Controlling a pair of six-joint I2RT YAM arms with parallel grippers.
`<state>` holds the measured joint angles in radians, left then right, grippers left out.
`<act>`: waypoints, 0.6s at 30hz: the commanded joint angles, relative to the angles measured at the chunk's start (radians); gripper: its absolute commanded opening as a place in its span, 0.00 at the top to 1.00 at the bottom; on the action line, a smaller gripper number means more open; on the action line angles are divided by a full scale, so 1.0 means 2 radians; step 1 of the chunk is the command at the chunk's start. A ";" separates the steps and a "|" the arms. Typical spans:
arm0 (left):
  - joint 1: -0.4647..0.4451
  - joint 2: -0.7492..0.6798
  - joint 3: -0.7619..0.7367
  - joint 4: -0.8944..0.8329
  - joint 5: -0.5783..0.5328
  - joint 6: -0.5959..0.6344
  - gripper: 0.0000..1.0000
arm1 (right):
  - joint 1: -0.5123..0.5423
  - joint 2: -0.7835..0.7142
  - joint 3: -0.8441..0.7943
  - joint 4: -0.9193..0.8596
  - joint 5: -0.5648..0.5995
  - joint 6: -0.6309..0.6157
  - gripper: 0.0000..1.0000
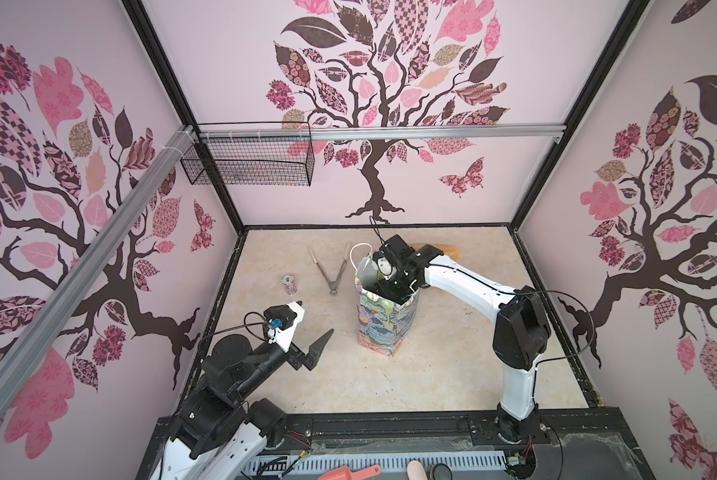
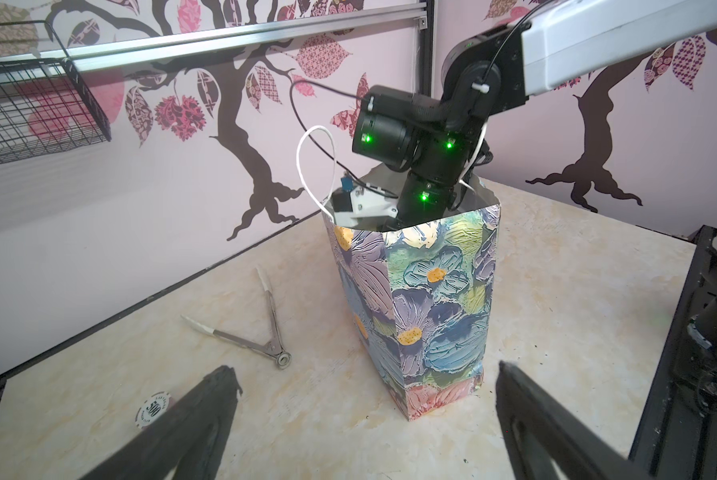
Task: Take the snacks out of the paper bag
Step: 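Move the right gripper over the bag and lower it inside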
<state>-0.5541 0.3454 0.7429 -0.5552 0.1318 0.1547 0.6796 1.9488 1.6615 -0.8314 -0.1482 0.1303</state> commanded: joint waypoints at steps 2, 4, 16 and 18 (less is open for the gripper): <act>0.003 -0.002 -0.006 0.006 -0.006 0.003 0.01 | 0.002 0.024 -0.021 0.002 0.003 0.009 0.25; 0.003 -0.002 -0.007 0.006 -0.006 0.003 0.01 | 0.002 0.021 -0.028 0.006 -0.001 0.010 0.26; 0.002 -0.002 -0.007 0.006 -0.006 0.004 0.01 | 0.002 -0.036 -0.024 0.032 -0.024 0.022 0.74; 0.002 -0.002 -0.007 0.006 -0.006 0.003 0.01 | 0.002 -0.047 -0.023 0.034 -0.023 0.024 0.80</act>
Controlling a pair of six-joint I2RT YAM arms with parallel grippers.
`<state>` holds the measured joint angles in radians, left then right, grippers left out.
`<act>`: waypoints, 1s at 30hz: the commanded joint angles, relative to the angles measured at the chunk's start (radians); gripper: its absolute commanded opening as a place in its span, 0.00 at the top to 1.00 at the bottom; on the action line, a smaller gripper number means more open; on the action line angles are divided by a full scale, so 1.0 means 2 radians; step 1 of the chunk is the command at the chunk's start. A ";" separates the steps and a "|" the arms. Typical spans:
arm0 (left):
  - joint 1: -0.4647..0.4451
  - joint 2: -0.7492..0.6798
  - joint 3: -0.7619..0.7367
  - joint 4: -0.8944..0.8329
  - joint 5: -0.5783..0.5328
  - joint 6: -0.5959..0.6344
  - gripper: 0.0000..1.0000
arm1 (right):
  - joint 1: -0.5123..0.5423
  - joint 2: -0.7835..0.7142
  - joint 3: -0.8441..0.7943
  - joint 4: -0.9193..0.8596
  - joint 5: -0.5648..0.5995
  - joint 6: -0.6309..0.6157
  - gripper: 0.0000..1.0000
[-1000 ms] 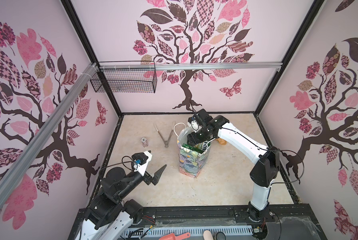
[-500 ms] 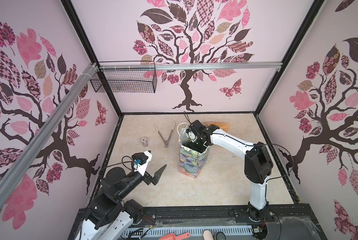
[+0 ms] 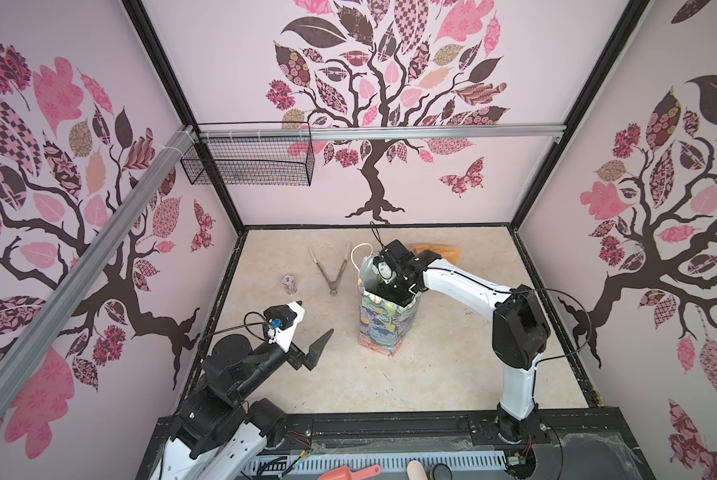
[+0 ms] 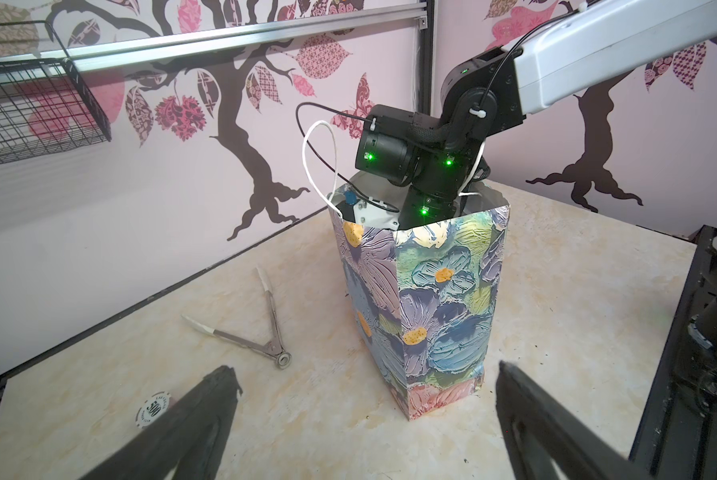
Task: Take the snacks out of the paper bag
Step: 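Move the right gripper over the bag and lower it inside, then grasp a green Fox's candy pack and lift it from the bag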
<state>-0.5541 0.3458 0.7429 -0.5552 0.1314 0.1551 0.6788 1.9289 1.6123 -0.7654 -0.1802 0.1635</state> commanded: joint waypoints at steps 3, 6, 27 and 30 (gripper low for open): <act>0.003 -0.003 -0.007 0.006 -0.006 0.003 0.01 | 0.003 -0.054 0.004 0.004 -0.007 0.011 0.91; 0.003 -0.003 -0.007 0.006 -0.005 0.003 0.01 | 0.003 -0.070 0.005 0.011 -0.016 0.015 0.95; 0.003 -0.002 -0.007 0.007 -0.005 0.004 0.02 | 0.003 -0.184 0.023 0.103 0.032 0.050 1.00; 0.002 -0.003 -0.007 0.007 -0.005 0.004 0.01 | 0.003 -0.191 0.019 0.115 0.044 0.053 1.00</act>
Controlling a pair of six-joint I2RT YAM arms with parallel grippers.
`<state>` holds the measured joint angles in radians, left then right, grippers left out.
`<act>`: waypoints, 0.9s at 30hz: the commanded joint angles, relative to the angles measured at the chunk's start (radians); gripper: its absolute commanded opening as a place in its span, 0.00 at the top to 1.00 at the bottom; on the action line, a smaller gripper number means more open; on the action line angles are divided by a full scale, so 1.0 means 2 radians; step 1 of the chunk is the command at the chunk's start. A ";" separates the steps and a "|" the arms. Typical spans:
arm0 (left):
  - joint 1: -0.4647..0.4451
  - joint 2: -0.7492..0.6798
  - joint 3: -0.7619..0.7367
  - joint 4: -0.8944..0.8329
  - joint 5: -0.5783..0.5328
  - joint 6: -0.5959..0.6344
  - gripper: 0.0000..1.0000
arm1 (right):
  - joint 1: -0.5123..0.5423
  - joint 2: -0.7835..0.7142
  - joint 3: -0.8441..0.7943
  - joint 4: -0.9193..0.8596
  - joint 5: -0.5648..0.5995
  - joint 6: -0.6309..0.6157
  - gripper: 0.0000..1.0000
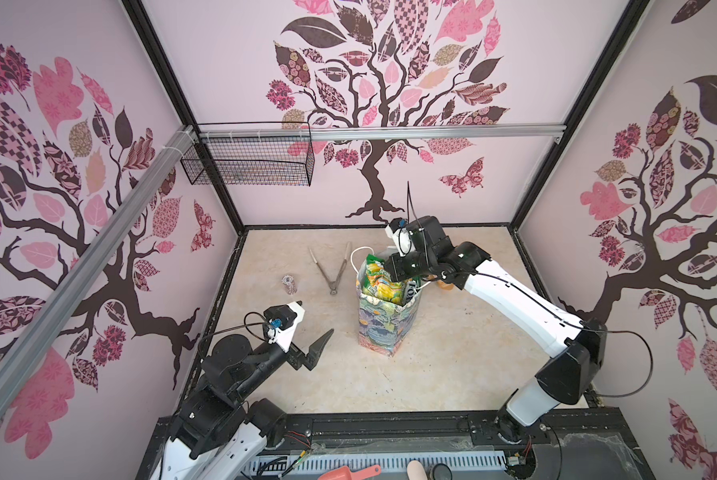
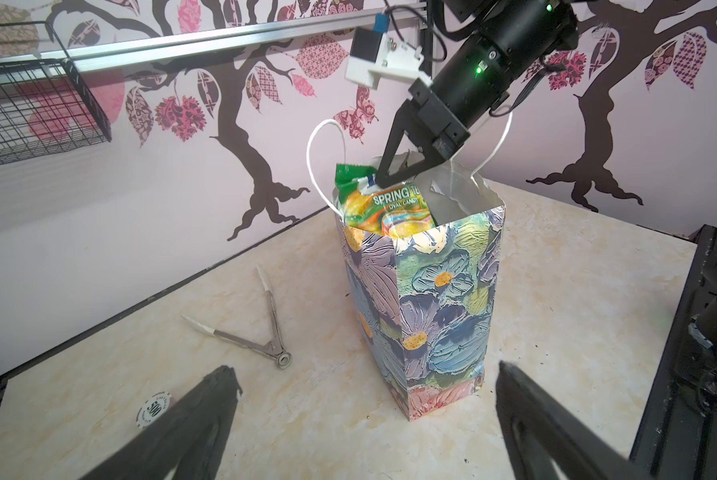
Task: Take the snacks out of the paper bag
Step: 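Grasp a green Fox's candy pack and lift it from the bag, then carry the green candy pack beside the bag toward the tan packet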
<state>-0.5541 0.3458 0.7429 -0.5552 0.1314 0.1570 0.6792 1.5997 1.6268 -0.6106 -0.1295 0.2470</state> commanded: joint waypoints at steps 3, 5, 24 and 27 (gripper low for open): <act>0.003 -0.004 -0.008 0.008 -0.005 0.003 0.01 | 0.002 -0.024 0.027 0.028 0.027 0.005 1.00; 0.003 -0.004 -0.008 0.007 -0.005 0.003 0.02 | 0.003 -0.024 0.035 0.026 0.029 0.003 1.00; 0.003 -0.005 -0.007 0.006 -0.004 0.003 0.01 | 0.003 -0.146 0.038 0.104 0.067 0.021 1.00; 0.002 -0.006 -0.007 0.006 -0.004 0.003 0.01 | 0.002 -0.175 0.014 0.132 0.118 0.016 1.00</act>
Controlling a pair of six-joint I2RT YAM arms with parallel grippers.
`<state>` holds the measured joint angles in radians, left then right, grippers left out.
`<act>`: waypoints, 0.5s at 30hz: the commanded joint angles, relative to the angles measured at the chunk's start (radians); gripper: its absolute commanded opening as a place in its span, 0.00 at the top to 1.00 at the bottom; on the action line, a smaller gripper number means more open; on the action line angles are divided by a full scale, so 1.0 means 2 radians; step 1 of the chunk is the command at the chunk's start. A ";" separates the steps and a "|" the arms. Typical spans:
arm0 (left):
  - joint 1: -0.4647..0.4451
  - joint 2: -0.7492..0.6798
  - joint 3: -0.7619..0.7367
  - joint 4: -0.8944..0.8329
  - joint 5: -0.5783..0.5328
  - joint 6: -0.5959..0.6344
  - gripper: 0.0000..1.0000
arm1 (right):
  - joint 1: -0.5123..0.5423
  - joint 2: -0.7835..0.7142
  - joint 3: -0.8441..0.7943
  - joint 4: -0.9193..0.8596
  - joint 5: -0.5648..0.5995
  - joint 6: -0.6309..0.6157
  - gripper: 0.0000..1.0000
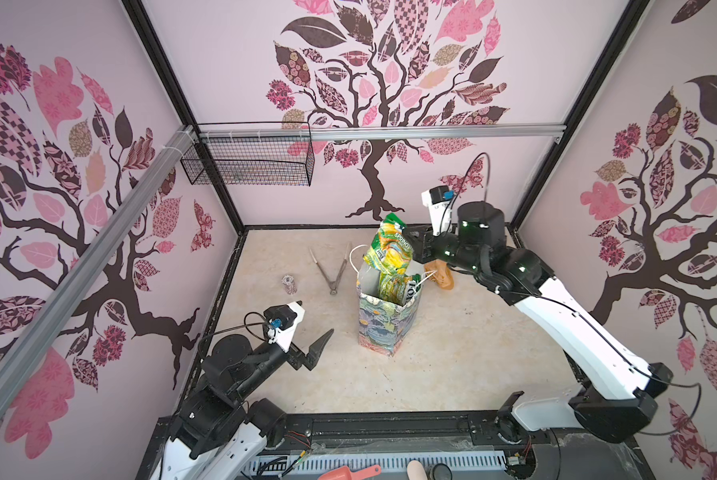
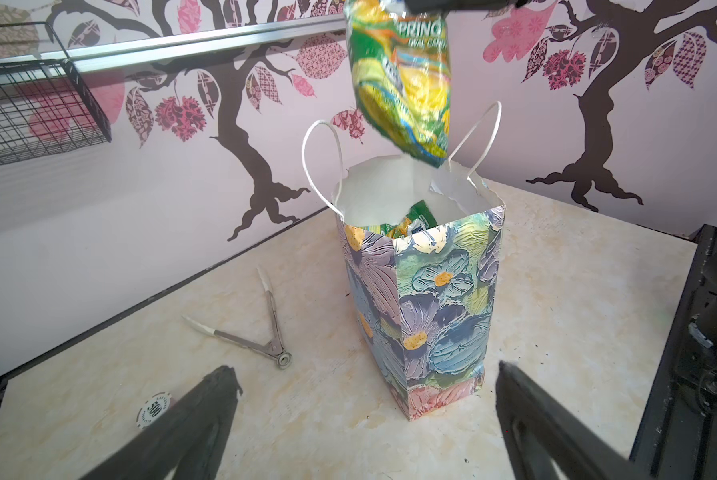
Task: Take the snacks out of the paper bag
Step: 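Carry the green candy pack beside the bag toward the tan packet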
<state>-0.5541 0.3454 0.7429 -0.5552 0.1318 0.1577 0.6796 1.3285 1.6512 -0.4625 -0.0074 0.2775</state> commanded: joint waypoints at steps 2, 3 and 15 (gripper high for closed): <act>0.002 -0.007 -0.008 0.005 -0.004 0.003 0.02 | 0.002 -0.051 -0.005 0.063 0.101 -0.003 1.00; 0.002 -0.007 -0.008 0.006 -0.004 0.003 0.01 | 0.000 -0.057 -0.010 0.067 0.126 -0.004 1.00; 0.002 -0.005 -0.010 0.011 0.014 0.003 0.01 | -0.171 -0.114 -0.154 0.110 0.126 0.108 1.00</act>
<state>-0.5541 0.3389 0.7429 -0.5549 0.1379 0.1577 0.3782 1.1320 1.3823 -0.2939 0.2543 0.4171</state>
